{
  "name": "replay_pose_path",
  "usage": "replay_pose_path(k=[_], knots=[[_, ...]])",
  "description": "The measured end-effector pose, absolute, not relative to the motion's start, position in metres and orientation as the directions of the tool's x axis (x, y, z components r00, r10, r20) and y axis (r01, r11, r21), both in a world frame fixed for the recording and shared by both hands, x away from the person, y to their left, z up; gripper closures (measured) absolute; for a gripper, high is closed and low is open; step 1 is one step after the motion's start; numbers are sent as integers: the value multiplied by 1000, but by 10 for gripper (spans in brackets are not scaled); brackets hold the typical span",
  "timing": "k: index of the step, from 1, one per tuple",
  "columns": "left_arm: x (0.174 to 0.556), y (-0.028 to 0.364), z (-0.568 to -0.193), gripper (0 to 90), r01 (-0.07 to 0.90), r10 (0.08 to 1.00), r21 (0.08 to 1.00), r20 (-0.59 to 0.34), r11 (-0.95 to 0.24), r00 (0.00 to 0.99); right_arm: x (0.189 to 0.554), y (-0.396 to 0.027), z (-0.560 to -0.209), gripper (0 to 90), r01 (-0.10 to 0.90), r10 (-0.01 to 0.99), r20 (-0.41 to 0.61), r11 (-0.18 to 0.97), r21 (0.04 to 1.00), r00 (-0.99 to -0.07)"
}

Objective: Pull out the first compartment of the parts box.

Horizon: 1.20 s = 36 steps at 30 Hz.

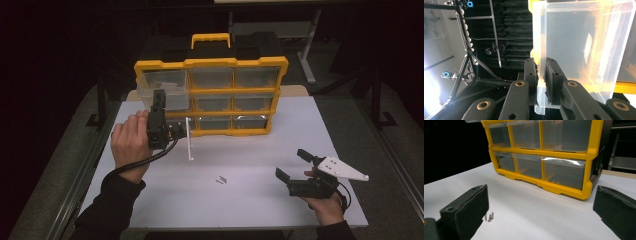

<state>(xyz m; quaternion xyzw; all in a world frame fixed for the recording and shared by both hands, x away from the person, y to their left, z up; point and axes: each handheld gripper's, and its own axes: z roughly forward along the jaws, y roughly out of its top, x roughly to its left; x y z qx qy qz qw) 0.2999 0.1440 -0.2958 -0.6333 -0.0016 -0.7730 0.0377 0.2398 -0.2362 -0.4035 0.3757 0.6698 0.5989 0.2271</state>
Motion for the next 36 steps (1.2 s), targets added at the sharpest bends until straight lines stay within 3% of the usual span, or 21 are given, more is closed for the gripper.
replay_pose_path(k=[36], knots=[[286, 150, -297, 826, 59, -52, -41, 979, -997, -195, 240, -235, -404, 0, 227, 775, 142, 2, 974, -616]])
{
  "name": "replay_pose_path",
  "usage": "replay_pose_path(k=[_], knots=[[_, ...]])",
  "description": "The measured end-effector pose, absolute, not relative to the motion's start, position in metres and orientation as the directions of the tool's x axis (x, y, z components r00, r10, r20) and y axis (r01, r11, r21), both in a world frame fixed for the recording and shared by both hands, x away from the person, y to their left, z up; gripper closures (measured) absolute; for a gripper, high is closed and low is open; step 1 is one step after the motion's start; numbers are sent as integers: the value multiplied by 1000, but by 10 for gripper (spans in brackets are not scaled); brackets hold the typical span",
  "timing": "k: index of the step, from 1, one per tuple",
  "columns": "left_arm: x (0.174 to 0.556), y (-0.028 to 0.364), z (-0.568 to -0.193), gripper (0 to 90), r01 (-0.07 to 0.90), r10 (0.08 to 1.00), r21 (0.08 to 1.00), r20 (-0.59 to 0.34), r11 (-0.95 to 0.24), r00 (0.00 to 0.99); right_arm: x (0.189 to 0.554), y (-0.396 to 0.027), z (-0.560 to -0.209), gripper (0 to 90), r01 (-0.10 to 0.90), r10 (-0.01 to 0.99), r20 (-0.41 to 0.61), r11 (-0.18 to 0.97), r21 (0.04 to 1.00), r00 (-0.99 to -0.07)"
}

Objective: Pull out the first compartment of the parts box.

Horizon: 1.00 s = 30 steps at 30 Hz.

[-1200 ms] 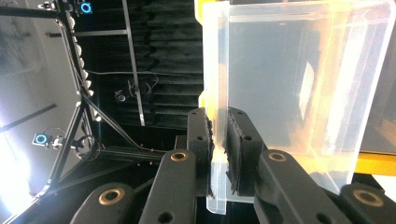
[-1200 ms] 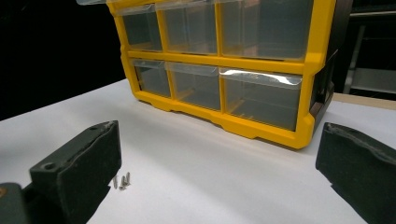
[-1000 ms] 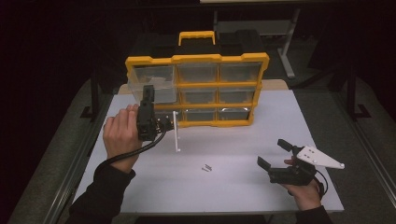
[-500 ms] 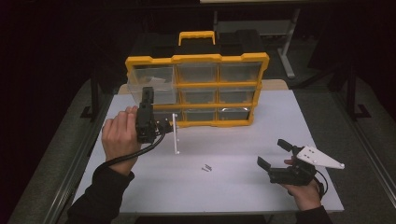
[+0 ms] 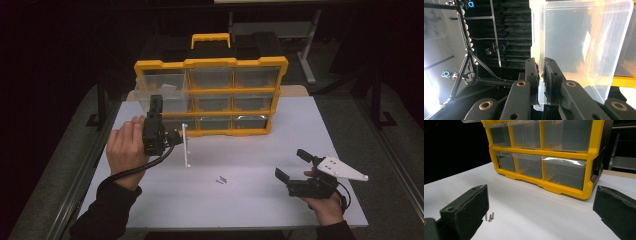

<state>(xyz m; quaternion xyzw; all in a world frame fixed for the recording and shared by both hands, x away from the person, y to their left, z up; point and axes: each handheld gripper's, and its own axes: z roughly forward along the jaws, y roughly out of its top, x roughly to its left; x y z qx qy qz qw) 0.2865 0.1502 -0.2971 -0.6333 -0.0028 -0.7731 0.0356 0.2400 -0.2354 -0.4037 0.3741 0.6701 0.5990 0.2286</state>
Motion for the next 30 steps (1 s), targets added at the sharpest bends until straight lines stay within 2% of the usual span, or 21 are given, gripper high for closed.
replay_pose_path(k=[4, 12, 30], knots=[[287, 150, -297, 805, 60, -55, -44, 980, -997, -190, 240, -236, -404, 0, 228, 775, 142, 2, 974, -615], [286, 151, -299, 648, 65, -20, -10, 988, -998, -154, 240, -235, -404, 0, 228, 775, 141, 4, 974, -616], [277, 142, -301, 528, 38, 40, 47, 987, -998, -158, 240, -235, -404, 0, 227, 775, 141, 3, 974, -616]])
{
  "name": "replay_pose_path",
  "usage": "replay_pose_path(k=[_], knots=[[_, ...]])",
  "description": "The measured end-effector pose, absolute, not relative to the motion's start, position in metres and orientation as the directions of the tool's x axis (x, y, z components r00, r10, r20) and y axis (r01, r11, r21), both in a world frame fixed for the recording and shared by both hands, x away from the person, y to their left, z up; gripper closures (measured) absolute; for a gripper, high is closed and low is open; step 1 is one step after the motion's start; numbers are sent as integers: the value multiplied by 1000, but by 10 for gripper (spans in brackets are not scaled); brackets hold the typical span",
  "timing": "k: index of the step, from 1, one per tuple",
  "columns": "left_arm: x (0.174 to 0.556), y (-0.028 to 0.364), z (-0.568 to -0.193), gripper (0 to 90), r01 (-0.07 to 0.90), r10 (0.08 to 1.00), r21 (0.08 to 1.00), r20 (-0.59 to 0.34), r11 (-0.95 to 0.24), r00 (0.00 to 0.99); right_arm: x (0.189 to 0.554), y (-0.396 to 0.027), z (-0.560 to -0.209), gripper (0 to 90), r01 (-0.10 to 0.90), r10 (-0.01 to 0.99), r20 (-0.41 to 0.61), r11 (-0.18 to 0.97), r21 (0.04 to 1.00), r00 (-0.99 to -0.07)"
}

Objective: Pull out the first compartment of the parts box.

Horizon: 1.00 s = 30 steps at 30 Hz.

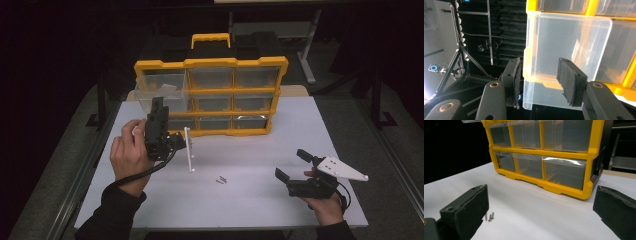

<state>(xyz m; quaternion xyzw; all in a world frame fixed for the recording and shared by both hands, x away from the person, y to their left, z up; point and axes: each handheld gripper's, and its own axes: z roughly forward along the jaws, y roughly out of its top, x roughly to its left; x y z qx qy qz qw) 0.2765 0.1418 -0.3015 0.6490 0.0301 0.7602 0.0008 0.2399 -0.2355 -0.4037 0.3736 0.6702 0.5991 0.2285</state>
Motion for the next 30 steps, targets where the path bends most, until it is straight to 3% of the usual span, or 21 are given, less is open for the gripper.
replay_pose_path(k=[13, 30], knots=[[273, 136, -317, 432, 16, 66, 69, 987, -998, -145, 240, -235, -404, 0, 229, 774, 141, 5, 973, -617], [270, 125, -341, 390, 13, 88, 89, 993, -996, -74, 240, -235, -404, 0, 231, 774, 142, 6, 973, -618]])
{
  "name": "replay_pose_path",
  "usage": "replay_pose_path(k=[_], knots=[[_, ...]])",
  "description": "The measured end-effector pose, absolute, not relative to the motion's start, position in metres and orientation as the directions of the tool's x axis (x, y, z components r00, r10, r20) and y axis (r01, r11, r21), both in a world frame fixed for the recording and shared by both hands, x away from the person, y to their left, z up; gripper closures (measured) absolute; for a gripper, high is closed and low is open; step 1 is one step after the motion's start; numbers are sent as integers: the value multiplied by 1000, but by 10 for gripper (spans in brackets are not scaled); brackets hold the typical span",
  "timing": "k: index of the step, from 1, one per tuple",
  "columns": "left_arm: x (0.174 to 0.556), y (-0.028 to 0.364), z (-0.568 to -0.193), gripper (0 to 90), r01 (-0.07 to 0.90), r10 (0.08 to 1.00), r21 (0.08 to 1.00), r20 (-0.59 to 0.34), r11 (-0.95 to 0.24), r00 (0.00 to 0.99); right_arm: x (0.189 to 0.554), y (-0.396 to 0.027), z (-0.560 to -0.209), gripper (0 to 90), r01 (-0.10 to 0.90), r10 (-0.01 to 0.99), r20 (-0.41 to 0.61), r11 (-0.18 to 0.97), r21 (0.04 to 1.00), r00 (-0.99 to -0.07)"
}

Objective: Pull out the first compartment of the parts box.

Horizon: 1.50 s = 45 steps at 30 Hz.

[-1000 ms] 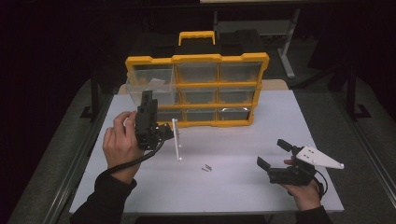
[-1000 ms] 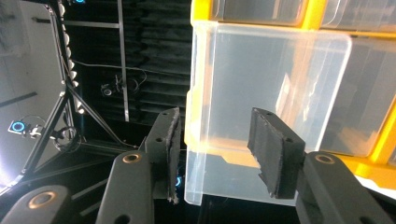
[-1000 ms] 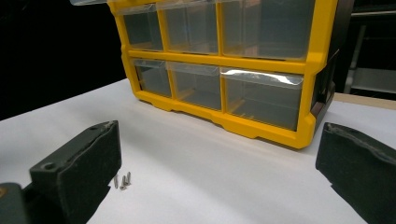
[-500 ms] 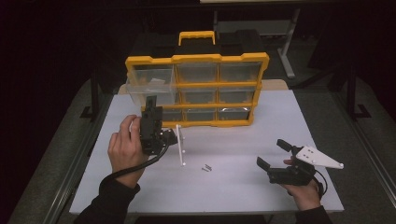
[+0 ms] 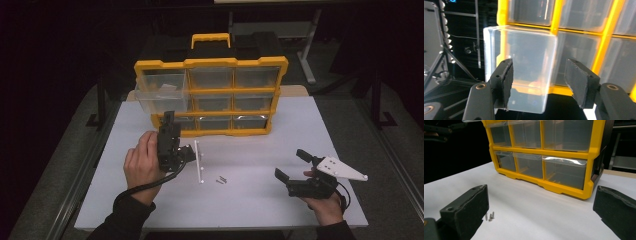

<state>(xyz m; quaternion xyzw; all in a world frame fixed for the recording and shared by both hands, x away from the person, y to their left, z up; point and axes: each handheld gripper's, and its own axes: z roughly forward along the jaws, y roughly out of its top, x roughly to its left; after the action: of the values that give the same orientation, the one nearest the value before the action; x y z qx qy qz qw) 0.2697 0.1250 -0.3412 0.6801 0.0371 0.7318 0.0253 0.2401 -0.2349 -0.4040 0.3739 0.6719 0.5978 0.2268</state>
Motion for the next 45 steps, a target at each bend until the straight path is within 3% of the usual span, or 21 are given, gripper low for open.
replay_pose_path(k=[9, 30, 45], knots=[[271, 119, -362, 336, 19, 110, 110, 994, -994, -15, 240, -236, -404, 0, 229, 775, 142, 4, 973, -616], [271, 112, -394, 24, 23, 126, 124, 988, -992, 90, 240, -236, -404, 0, 228, 774, 135, 13, 974, -619], [267, 105, -412, 7, 11, 123, 123, 985, -992, 122, 241, -234, -404, 0, 229, 771, 133, 18, 973, -623]])
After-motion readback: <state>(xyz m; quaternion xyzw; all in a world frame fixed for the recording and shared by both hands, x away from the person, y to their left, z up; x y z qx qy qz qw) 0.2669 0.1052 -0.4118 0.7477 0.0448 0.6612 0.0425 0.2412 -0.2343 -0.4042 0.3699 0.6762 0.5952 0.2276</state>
